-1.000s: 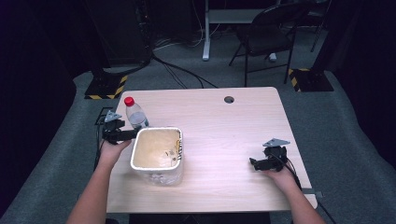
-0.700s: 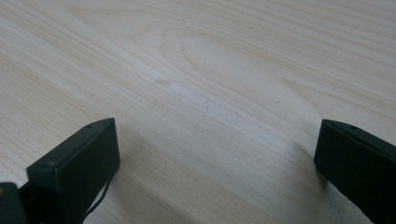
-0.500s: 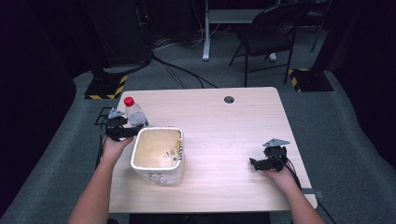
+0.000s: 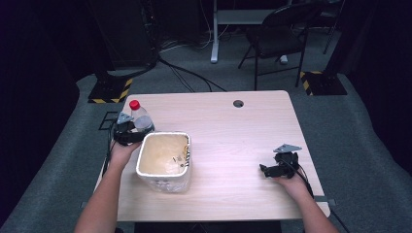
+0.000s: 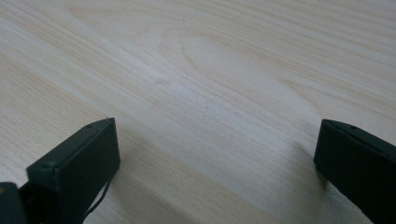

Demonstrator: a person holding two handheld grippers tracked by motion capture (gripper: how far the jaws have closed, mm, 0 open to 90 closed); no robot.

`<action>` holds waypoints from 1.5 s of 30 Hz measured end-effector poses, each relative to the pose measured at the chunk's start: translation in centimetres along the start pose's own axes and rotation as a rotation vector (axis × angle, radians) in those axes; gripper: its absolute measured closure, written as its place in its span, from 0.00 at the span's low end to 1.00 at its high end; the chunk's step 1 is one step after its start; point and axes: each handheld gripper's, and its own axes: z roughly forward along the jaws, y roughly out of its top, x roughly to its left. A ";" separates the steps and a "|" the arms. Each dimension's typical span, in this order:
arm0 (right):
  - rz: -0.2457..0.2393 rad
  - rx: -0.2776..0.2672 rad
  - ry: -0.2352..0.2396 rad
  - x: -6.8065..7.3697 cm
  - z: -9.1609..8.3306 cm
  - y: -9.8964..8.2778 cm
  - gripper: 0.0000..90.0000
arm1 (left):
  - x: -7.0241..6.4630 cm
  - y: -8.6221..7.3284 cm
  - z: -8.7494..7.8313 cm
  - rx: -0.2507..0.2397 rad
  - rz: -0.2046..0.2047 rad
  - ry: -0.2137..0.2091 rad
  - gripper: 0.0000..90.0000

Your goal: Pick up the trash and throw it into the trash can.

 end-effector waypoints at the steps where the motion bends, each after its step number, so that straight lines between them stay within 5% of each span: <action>1: -0.002 -0.001 0.000 0.0 0.0 0.0 0.00 | 0.0 0.0 0.0 0.000 0.001 0.000 0.32; 16: -0.004 0.000 0.004 0.0 0.0 0.0 0.00 | 0.5 0.1 -1.3 0.005 -0.003 0.005 0.32; 45: -0.007 0.000 0.005 0.0 0.0 0.0 0.00 | 0.5 0.5 -7.9 -0.025 0.016 0.001 0.33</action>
